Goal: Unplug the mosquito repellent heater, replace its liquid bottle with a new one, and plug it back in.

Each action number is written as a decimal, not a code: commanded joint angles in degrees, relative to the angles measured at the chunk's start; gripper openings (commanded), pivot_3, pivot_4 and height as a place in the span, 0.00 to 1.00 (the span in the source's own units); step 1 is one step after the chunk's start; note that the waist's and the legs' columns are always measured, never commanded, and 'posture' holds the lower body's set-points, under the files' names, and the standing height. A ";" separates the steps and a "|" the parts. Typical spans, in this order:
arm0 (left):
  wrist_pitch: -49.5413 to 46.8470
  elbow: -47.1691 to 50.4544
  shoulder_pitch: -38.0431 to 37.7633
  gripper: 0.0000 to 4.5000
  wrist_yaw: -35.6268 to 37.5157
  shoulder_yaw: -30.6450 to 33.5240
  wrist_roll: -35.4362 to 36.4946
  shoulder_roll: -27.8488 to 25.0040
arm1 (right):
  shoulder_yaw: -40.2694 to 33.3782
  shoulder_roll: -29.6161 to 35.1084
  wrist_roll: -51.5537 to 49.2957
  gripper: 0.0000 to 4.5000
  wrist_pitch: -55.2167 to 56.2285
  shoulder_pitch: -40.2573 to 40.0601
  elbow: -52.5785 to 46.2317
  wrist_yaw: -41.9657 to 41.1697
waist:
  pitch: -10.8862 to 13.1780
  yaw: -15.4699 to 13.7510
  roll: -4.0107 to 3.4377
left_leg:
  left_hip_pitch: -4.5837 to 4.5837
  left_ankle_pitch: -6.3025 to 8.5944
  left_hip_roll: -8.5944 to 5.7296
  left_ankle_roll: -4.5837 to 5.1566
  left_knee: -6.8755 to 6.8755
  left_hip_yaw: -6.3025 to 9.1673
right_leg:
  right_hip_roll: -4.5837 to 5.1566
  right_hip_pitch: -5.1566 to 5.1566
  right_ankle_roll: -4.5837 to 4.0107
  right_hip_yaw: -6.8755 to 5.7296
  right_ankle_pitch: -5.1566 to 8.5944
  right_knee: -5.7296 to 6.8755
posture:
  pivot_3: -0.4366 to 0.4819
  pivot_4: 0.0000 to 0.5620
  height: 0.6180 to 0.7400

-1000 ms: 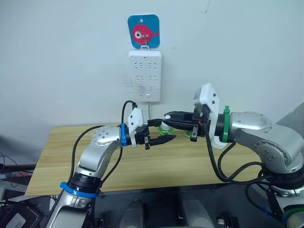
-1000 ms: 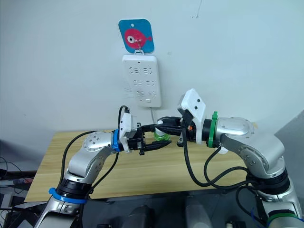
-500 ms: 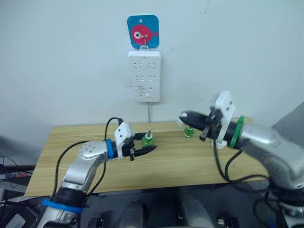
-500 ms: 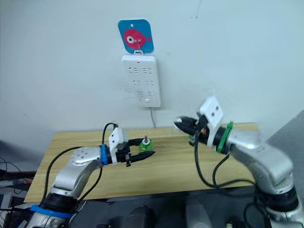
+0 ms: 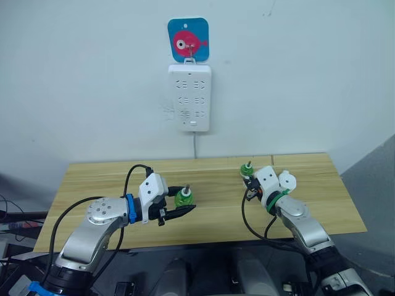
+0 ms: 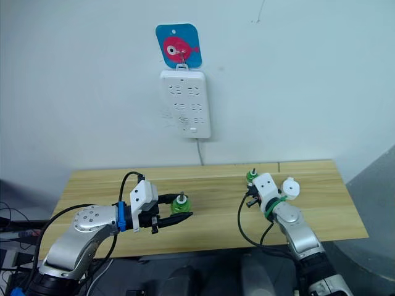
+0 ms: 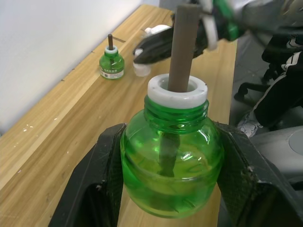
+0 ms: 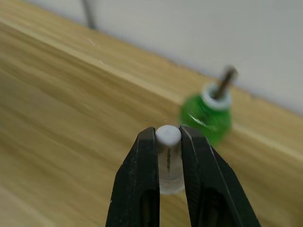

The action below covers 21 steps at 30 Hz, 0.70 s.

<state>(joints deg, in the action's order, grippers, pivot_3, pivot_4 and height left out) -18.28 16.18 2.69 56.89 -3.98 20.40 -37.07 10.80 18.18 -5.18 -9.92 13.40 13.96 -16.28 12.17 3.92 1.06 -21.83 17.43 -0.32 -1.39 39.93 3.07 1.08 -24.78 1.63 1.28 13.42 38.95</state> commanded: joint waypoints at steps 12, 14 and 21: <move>-1.06 2.27 1.65 0.51 -0.03 0.86 1.71 -0.61 | -5.99 -5.00 1.74 0.53 7.29 3.25 8.58 2.44 | 0.21 -0.41 -0.13 | 0.01 0.00 0.01 0.00 -0.03 -0.01 | -0.01 0.00 -0.01 0.03 0.00 -0.01 | 0.41 0.41 0.92; -0.95 1.97 1.89 0.51 0.04 0.73 1.67 -0.51 | -6.74 -5.08 1.22 0.70 6.92 2.28 5.95 2.05 | 0.21 -0.42 -0.13 | 0.02 0.00 0.00 0.00 -0.03 -0.02 | -0.01 0.00 -0.01 0.04 0.01 -0.01 | 0.40 0.41 0.92; -0.46 0.21 3.76 0.51 0.37 0.46 2.00 0.22 | -7.13 -0.10 -5.93 0.95 -3.54 -7.52 -22.37 -7.46 | 0.29 -0.59 -0.26 | -0.02 0.00 0.01 0.00 -0.06 0.06 | -0.01 0.00 0.01 0.01 0.02 -0.05 | 0.38 0.38 0.92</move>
<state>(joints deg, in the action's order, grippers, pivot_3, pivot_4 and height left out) -19.61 15.63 5.66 56.98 -4.25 21.57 -37.20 4.01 16.78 -8.52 -11.11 6.51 -0.95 -20.98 12.46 3.33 0.80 -21.85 17.43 -0.32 -1.39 39.88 3.12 1.07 -24.78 1.64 1.30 13.43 38.90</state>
